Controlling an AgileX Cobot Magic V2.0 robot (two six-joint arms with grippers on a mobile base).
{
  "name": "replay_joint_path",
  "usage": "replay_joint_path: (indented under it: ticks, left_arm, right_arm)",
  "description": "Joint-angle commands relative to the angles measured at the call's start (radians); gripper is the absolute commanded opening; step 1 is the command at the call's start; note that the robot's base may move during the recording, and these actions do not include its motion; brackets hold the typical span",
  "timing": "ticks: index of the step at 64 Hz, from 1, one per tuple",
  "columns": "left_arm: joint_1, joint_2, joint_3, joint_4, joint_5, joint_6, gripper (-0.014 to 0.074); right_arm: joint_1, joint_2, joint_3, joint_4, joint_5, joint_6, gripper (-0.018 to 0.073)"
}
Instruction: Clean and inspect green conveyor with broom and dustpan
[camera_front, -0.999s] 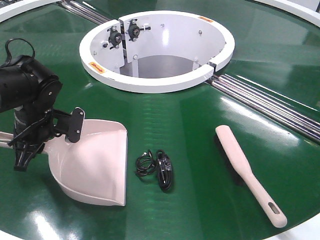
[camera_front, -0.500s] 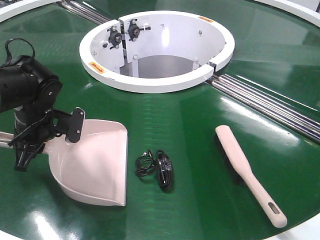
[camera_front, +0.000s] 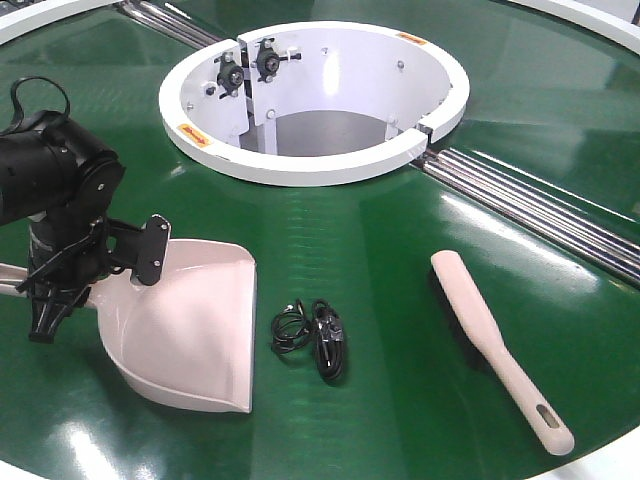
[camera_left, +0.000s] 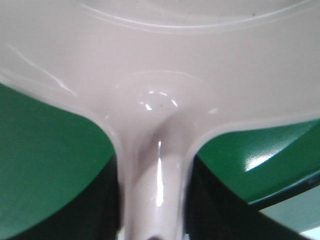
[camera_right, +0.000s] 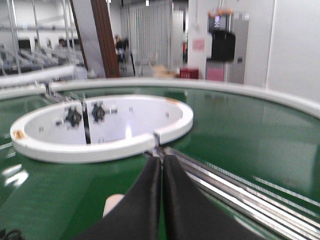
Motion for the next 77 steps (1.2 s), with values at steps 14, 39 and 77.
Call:
replay_joint_path:
  ticks: [14, 39, 77]
  left_arm:
    - [-0.012, -0.039, -0.026, 0.005, 0.037, 0.014, -0.0006]
    - [-0.012, -0.039, -0.026, 0.005, 0.037, 0.014, -0.0006]
    - [-0.012, -0.039, -0.026, 0.005, 0.037, 0.014, -0.0006]
  right_arm:
    - [0.001, 0.353, -0.274, 0.111, 0.251, -0.007, -0.0008]
    - [0.001, 0.528, -0.371, 0.144, 0.389, -0.032, 0.0063]
    - [0.188, 0.81, -0.579, 0.013, 0.661, 0.038, 0.051]
